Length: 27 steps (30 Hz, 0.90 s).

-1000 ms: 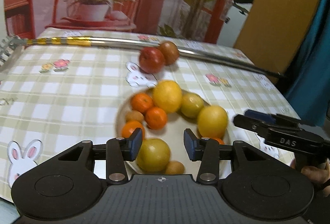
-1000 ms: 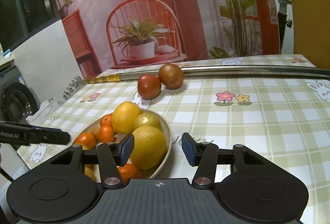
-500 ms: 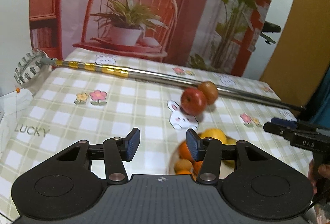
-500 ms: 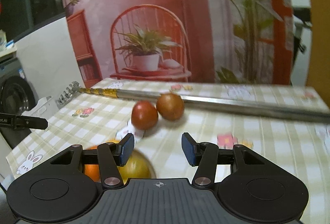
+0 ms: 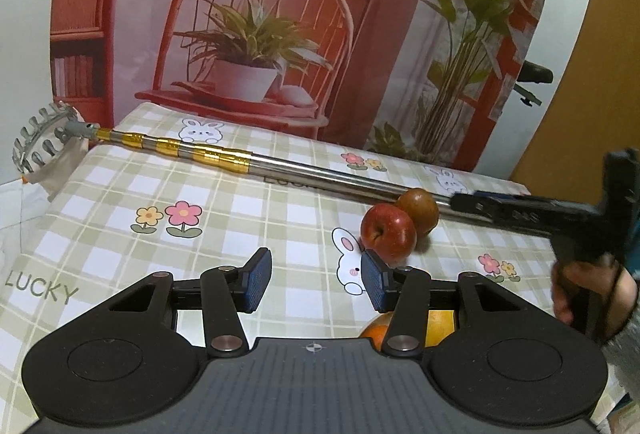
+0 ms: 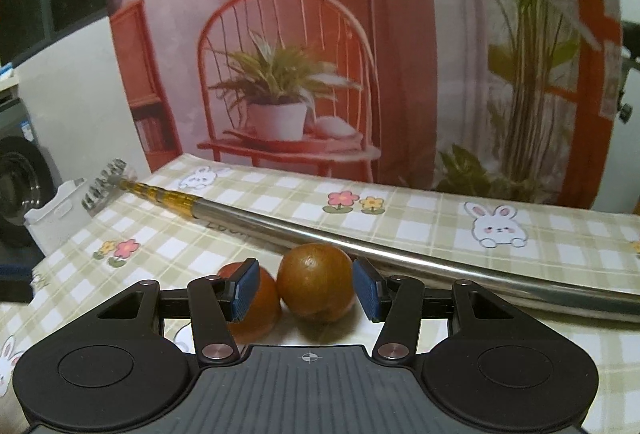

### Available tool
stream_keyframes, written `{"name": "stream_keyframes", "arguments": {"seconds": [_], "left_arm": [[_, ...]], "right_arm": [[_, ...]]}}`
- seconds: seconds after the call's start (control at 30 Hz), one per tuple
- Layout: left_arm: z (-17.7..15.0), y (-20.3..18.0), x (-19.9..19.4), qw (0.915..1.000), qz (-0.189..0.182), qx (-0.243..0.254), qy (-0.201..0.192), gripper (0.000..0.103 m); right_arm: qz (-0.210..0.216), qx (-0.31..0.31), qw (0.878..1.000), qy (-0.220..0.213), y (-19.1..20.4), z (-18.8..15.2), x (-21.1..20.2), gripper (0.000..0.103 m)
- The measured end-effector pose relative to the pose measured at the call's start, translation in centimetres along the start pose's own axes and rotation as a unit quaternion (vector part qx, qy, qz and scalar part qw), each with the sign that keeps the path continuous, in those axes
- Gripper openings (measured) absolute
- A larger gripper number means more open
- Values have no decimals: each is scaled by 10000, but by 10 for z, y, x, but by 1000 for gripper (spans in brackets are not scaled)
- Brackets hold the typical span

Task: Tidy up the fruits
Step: 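Move the right tool to the brown apple and close on it, then carry the brown apple onto the plate and open the right tool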

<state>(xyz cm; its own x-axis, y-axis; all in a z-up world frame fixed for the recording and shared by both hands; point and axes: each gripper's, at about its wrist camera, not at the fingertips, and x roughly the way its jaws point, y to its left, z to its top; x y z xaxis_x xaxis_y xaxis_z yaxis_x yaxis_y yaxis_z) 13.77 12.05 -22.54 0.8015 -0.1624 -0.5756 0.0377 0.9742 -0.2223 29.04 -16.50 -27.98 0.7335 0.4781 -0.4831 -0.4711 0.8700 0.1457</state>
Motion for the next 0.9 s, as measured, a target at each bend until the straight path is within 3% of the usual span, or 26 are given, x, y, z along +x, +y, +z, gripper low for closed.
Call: {"name": "stream_keyframes", "arguments": {"seconds": [0.2, 0.43, 0.7, 0.9], "left_arm": [[-2, 6, 12, 9999, -52, -126, 89, 52], [-4, 5, 21, 9995, -134, -194, 208, 52], [-5, 1, 21, 9993, -210, -206, 221, 52], [-7, -1, 19, 9991, -296, -209, 232, 52]], "right_arm": [[-48, 4, 9996, 269, -1, 8, 46, 51], [-153, 116, 9992, 357, -3, 9, 67, 52], [52, 613, 9978, 244, -29, -6, 35, 45], [-31, 644, 9976, 234, -39, -20, 8, 45]]}}
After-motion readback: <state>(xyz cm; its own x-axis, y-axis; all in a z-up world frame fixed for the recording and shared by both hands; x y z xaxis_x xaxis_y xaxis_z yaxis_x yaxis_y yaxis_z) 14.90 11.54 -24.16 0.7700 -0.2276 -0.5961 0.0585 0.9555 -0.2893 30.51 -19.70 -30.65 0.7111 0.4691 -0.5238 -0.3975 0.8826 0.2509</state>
